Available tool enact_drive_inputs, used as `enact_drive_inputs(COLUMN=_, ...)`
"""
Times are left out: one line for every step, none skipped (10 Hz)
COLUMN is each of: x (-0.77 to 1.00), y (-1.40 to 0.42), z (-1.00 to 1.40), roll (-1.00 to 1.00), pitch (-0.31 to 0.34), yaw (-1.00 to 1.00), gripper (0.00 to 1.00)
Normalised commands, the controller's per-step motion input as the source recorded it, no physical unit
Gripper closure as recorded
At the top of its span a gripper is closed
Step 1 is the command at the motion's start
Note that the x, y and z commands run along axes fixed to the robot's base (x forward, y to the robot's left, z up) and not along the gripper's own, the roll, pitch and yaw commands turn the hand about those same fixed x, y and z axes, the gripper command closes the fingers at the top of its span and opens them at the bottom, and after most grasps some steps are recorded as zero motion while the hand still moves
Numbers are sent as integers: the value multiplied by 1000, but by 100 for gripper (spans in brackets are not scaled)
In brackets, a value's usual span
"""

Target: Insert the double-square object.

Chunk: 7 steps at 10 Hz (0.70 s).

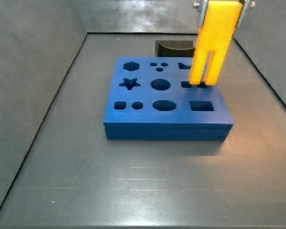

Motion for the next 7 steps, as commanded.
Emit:
enact_drive_inputs(x=43, y=0, z=-174, roll=77, pitch=23, yaw=54, gripper=100)
enact_drive_inputs(x=0, y=0, z=-114, roll=57, pitch=7, yaw=123, gripper=100)
enact_drive_inputs(x=-177, y=0, z=-11, roll=0, pitch=0, yaw=66, gripper=100)
enact_drive_inputs(x=-220, y=0, z=0, roll=0, pitch=0, yaw=46, gripper=100)
enact_drive_inputs(x=-300, y=0, z=0, roll=0, pitch=0, yaw=80, gripper=100)
enact_drive_inputs(x=-143, y=0, z=0, roll=0, pitch=0, yaw=89, gripper=100)
enact_drive_inputs(x=-111, y=0, z=-46, roll=0, pitch=0, yaw=77, gripper=100)
